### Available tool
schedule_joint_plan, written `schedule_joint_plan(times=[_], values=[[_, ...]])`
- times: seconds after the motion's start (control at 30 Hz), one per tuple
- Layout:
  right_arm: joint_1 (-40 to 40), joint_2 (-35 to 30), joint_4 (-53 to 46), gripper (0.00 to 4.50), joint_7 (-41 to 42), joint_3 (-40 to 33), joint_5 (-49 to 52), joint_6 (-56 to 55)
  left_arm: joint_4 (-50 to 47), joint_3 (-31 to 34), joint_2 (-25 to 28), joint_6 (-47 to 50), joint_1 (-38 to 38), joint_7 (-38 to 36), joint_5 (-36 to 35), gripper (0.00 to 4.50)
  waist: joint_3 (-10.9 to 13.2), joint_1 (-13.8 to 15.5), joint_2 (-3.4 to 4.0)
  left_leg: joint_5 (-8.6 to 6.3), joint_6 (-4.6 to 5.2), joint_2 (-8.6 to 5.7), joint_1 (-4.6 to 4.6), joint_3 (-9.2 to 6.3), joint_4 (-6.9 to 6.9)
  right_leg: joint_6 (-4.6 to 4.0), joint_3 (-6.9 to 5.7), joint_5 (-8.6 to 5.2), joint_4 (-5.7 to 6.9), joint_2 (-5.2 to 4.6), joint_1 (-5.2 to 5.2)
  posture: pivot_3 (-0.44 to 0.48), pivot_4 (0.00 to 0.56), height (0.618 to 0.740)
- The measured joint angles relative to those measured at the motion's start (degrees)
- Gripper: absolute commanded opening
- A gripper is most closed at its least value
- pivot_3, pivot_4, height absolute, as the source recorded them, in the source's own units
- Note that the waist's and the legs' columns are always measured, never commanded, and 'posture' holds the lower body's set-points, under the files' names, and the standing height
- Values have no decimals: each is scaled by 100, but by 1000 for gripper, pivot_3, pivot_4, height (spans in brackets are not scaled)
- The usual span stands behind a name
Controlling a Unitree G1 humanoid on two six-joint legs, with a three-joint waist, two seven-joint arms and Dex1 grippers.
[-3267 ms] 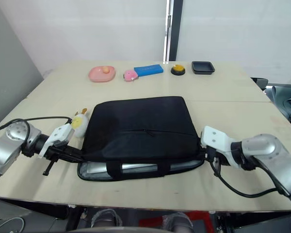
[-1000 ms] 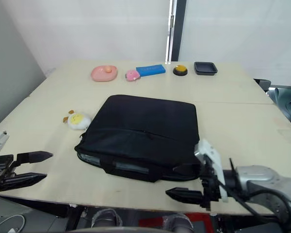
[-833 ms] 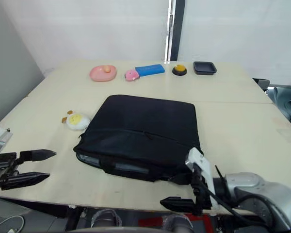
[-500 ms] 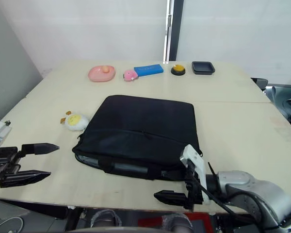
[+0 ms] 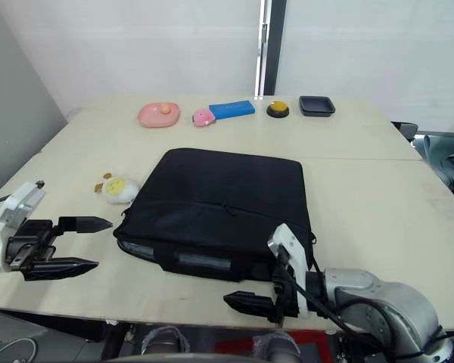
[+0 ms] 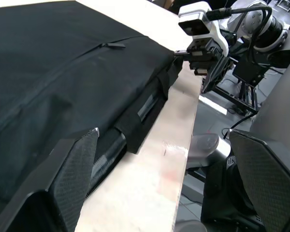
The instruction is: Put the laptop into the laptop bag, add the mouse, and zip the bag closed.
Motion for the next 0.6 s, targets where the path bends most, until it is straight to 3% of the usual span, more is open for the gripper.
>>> schedule_joint_plan(times=[0.33,0.6], values=[[-241,-55,-206,4480,-342,-703,1779,88,418,-368,-87,-72,-480,-3,110,4500,-1,22,1,0,0,0,2,-2,14,-1,2,1,16,0,1,0,150,740],[-822,-214,152,4480,-632,-763,2197,115,569,-566,-147,-128,-692,4,189,4500,-2,40,0,1,0,0,-2,-4,20,-1,1,1,23,-1,0,0,150,740]])
